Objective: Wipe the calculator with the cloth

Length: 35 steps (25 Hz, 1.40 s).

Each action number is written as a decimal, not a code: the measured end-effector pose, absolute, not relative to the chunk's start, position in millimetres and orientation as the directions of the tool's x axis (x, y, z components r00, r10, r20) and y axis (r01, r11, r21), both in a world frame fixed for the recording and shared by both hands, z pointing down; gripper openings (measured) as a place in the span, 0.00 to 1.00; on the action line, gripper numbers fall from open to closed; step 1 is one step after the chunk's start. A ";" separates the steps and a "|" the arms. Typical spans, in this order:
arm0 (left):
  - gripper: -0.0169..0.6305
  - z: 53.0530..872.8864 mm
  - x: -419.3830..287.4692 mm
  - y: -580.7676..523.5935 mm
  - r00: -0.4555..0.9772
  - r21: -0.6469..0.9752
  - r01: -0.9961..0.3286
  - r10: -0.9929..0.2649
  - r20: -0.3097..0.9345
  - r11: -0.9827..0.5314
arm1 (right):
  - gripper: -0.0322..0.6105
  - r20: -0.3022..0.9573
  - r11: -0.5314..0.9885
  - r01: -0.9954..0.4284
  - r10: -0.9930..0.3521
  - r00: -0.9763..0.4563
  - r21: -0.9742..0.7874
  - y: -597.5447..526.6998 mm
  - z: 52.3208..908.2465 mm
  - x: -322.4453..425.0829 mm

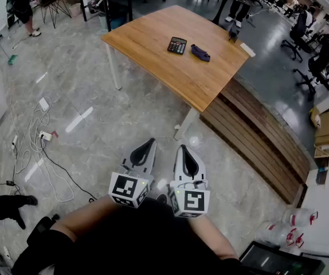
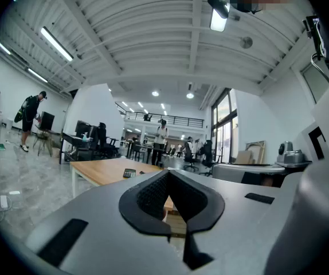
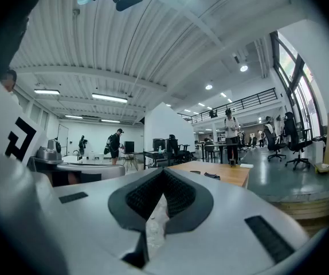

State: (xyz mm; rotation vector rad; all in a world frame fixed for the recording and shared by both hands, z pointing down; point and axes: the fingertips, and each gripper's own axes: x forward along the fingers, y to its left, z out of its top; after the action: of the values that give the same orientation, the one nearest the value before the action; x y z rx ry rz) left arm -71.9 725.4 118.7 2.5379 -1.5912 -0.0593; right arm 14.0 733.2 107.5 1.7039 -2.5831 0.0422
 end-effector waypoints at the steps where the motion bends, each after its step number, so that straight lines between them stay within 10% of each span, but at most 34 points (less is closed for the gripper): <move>1: 0.04 119.5 -68.6 724.9 0.437 0.140 -0.893 -0.898 0.048 -0.427 | 0.07 0.054 0.394 -0.919 -0.918 -0.393 0.001 732.4 107.8 17.1; 35: 0.04 199.6 -74.1 535.7 0.283 0.216 -0.947 -0.937 0.204 -0.239 | 0.08 0.221 0.533 -0.839 -0.810 -0.543 -0.109 540.4 186.6 13.7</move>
State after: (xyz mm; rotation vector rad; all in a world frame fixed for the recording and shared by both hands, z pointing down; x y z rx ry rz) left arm -74.1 535.7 199.6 2.2615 -1.7195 0.0464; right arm 13.7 540.4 186.6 1.4200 -2.6230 0.3049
